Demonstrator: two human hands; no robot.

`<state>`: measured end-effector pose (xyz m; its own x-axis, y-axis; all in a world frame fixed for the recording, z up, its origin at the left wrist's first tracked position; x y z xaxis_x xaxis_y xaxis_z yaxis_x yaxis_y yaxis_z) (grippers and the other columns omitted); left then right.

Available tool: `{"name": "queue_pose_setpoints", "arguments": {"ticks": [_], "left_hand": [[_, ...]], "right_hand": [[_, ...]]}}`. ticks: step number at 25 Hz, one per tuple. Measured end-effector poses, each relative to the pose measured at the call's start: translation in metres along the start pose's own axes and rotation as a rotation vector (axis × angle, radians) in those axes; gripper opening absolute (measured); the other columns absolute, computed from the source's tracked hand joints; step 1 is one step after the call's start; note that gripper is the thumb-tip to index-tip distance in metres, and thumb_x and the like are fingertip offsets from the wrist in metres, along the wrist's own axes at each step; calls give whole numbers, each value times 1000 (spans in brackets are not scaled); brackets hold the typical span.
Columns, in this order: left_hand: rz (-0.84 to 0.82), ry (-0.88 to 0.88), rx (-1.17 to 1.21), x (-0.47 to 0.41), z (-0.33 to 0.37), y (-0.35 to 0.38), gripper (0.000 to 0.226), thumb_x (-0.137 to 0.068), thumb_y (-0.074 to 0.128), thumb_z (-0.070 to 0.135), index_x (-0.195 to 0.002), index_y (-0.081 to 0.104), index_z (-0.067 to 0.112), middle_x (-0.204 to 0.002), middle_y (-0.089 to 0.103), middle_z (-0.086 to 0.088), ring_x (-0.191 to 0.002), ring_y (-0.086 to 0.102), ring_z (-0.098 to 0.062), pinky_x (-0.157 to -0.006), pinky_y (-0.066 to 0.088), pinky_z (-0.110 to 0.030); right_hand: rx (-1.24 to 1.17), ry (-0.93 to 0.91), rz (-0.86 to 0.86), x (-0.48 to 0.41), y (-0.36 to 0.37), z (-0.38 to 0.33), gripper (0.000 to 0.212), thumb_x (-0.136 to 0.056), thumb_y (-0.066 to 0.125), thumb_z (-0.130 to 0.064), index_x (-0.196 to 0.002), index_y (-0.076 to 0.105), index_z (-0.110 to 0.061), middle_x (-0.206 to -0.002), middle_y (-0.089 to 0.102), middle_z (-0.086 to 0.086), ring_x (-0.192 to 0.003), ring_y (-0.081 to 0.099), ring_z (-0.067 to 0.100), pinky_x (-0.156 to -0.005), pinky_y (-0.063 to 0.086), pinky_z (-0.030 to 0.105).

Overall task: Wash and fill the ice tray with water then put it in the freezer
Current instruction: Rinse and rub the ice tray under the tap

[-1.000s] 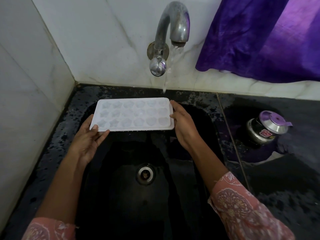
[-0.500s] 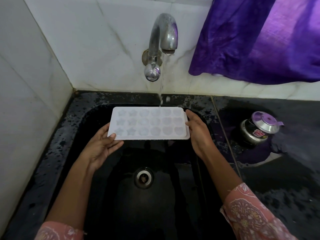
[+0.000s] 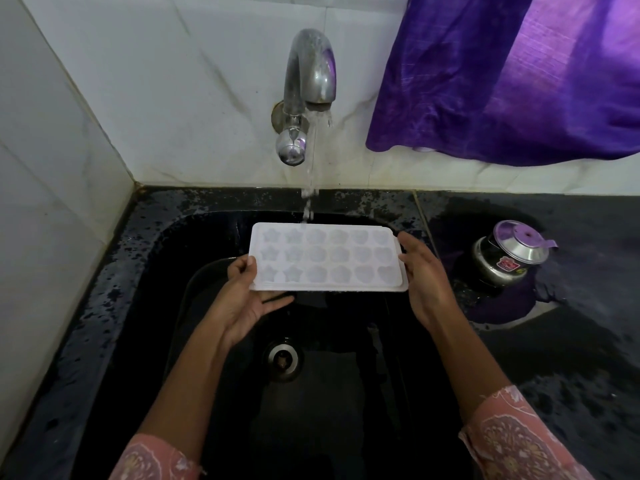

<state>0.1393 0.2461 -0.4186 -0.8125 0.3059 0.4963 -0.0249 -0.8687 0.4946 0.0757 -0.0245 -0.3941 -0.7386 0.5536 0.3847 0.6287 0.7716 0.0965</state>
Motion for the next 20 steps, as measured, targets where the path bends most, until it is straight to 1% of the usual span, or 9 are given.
{"name": "queue_pose_setpoints", "arguments": {"ticks": [3,4,6,7,9,13,15,18,20], "left_hand": [[-25,39,14,-2,1,8,24,-101,34,20,-124,41,22,-114,60,-6,-92,66,-27,-67,60,-43],[-36,59,16,-2,3,9,27,-101,34,19,-127,42,23,-114,61,-4,-91,67,-24,-67,60,-41],[-47,113,15,-1,11,3,31,-101,33,18,-129,45,25,-112,63,0,-89,69,-19,-65,60,-39],[-39,141,6,0,15,-4,31,-101,33,18,-128,46,26,-110,64,2,-87,70,-17,-65,60,-38],[-3,184,-15,5,26,-23,31,-101,33,18,-126,48,28,-106,67,6,-86,71,-15,-63,60,-37],[63,247,-10,16,45,-62,30,-100,33,19,-119,53,31,-98,73,10,-87,71,-14,-58,58,-33],[94,270,0,20,53,-76,29,-100,33,19,-117,54,32,-98,73,12,-88,70,-13,-59,58,-32],[114,287,-2,25,61,-86,29,-100,33,19,-114,55,32,-97,73,13,-87,70,-12,-59,58,-31],[115,282,-6,25,61,-86,29,-100,33,19,-113,56,32,-96,73,13,-85,71,-13,-58,58,-31]], "right_hand": [[-7,-1,-14,1,-6,-5,44,-90,40,2,-131,50,-10,-126,58,8,-107,61,23,-71,52,29],[25,-12,-32,0,-5,-8,45,-90,40,2,-132,49,-10,-127,58,8,-108,60,23,-72,53,29],[201,-72,-47,-5,2,-21,44,-92,41,-2,-135,47,-13,-134,52,4,-117,55,21,-88,50,31],[362,-136,-56,-7,10,-34,44,-94,44,-7,-136,46,-16,-137,49,3,-123,50,21,-96,44,32],[692,-337,-120,-5,45,-69,46,-94,51,-19,-139,41,-22,-140,42,6,-126,46,21,-102,38,31],[969,-711,-347,11,149,-124,65,-90,60,-22,-145,26,-23,-138,36,13,-109,49,21,-96,41,28],[1124,-905,-413,17,192,-130,70,-87,64,-21,-145,26,-18,-143,29,17,-119,44,28,-102,40,38],[1317,-1056,-401,14,220,-125,73,-83,68,-22,-145,29,-21,-152,15,17,-128,38,32,-101,43,40],[1410,-1117,-308,10,224,-130,60,-87,63,-25,-139,34,-18,-145,29,16,-117,49,28,-93,49,38]]}}
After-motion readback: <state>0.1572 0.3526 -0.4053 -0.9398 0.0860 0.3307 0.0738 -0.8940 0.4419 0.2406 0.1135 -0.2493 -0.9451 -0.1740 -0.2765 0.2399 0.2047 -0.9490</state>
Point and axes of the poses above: each hand's wrist, its own x-axis away from the middle knuckle, its own y-axis out of the palm, z = x × y, the point moved 9 cm from there along -x, towards the middle knuckle
